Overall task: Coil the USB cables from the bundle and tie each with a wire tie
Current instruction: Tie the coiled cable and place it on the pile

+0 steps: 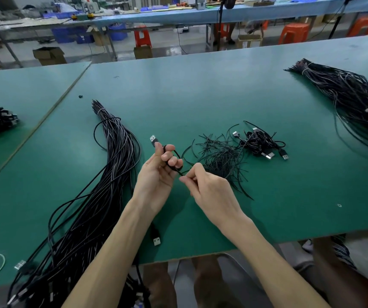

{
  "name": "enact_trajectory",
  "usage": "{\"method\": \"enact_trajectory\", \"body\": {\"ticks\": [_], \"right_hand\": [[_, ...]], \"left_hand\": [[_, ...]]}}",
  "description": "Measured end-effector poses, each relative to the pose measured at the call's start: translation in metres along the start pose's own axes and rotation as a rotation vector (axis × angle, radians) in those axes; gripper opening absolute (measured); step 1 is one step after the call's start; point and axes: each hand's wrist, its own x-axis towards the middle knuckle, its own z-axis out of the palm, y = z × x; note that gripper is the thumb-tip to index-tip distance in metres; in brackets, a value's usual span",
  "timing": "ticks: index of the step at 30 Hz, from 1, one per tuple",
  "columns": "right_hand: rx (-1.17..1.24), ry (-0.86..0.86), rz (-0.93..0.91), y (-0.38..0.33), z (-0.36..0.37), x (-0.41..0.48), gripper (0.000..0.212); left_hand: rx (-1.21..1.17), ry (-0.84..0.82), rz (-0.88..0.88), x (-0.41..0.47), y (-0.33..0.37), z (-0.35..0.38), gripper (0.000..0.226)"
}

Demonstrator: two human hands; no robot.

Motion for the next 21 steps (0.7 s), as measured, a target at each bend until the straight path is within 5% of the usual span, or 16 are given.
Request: {"method": "enact_trajectory", "body": {"ticks": [5,9,14,18,21], "right_hand": [[-0.054,-0.004,-0.001,-0.001,0.003,0.0,0.029],[-0.113,-0.032,0.037,0.004,0.007,0.0,0.039],[-0.233,-0.095,0.16,0.008,0.009,0.003,0.052],[-0.18,-0.008,0.143,0.007,0.005,0.0,0.035],[-0.151,-0.049,0.163,0.005,0.003,0.001,0.027]], "left_hand": [[-0.137,-0.019,-0.072,0.002,0.007,0.0,0.03],[-0.011,0.022,-0.038,-0.001,0.008,-0.003,0.044],[0.69,0.052,0.243,-0.002,-0.003,-0.003,0.053],[1.317,-0.124,0.459,-0.009,-0.015,-0.004,0.048],[1.576,-0.158,0.602,-0.01,-0.013,-0.006,0.048]]}}
